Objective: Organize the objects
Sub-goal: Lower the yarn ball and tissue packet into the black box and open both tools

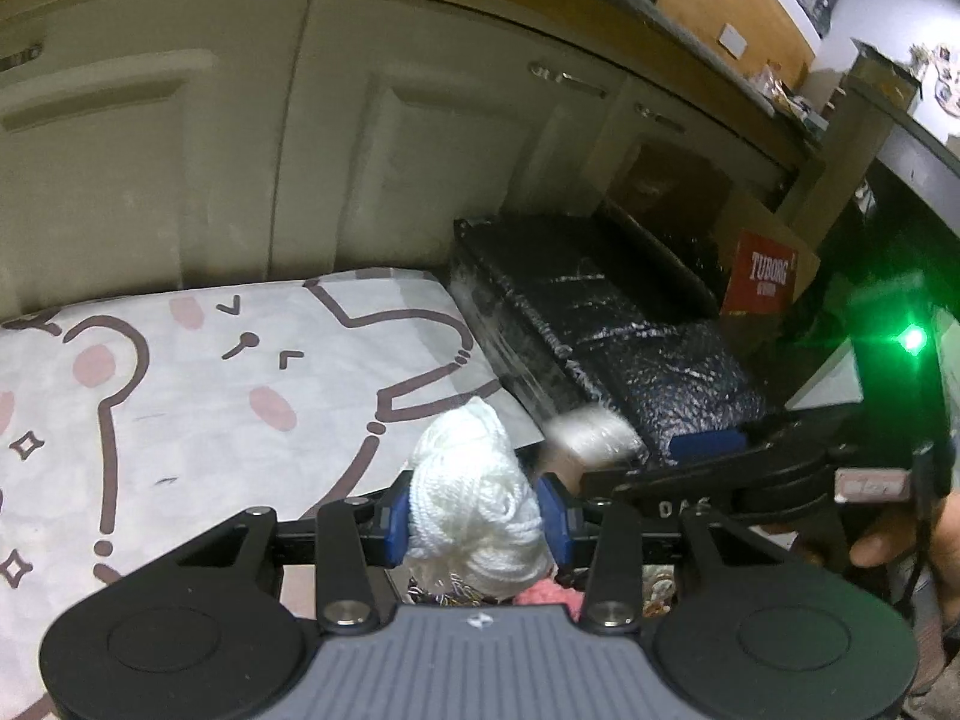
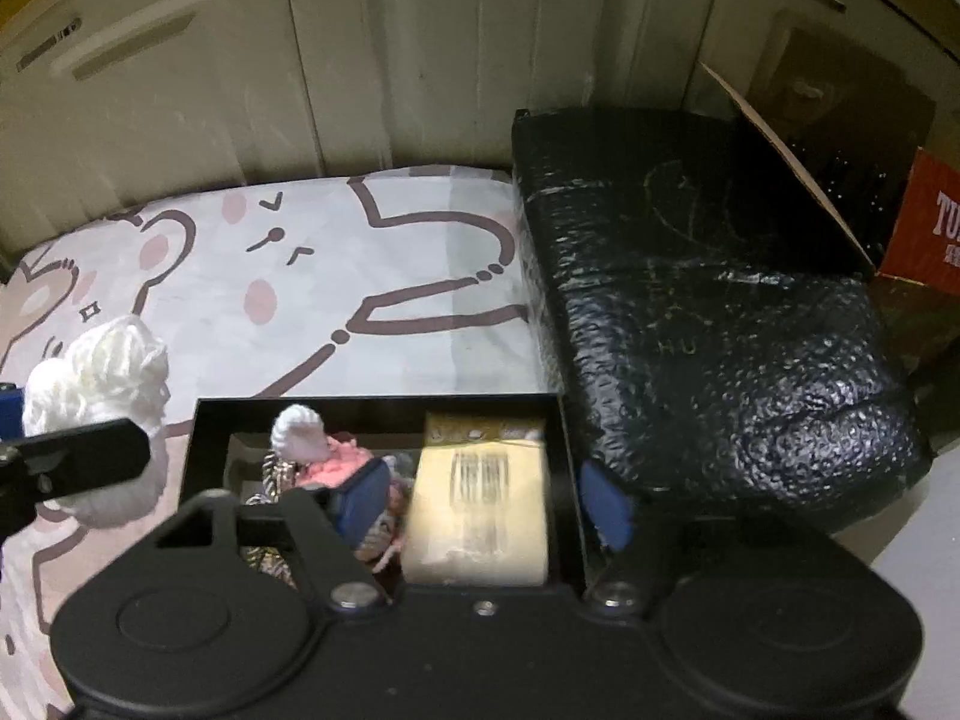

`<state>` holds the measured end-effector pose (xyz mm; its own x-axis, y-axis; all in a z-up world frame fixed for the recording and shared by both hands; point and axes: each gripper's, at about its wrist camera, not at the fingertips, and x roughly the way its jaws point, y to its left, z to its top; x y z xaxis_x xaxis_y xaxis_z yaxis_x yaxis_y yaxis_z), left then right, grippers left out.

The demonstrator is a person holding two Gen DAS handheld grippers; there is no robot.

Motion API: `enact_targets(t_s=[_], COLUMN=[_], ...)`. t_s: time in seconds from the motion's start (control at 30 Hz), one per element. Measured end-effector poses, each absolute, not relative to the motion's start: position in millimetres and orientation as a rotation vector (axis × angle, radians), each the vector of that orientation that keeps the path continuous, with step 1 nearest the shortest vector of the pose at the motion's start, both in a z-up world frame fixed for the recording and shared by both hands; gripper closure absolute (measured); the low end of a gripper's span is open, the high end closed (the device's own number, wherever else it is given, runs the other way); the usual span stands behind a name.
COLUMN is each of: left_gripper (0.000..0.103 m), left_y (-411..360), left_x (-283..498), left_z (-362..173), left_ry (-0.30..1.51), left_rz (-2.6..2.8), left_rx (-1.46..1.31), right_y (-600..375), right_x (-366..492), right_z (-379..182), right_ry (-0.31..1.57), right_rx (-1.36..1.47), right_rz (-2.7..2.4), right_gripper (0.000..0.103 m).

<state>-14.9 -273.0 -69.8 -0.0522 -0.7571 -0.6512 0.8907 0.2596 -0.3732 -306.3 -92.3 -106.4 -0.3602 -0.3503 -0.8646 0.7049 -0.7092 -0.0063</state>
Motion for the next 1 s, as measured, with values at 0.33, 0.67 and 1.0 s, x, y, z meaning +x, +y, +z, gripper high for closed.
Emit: enact_targets(t_s=[0.33,0.67,1.0], left_gripper=[0.056,0.057,0.091], left_y=[-290,-289,-301], left_x=[-20,-11,-29], left_z=[-89,-90,-98], left_ry=[0.912,0.912,0.923], left_rz=[-1.383,-1.35,-1.393], left_rx=[0.282,0.273,0.395], right_y=[-86,-87,-87], right_x=[-317,-317,-323], right_z=[-102,-102,-101], right_ry=[0.425,0.424,0.375], right_rx=[1.225,1.239,1.227], right_rz=[-2.147,-2.147,-2.185], right_gripper=[0.047,0.047,0.064])
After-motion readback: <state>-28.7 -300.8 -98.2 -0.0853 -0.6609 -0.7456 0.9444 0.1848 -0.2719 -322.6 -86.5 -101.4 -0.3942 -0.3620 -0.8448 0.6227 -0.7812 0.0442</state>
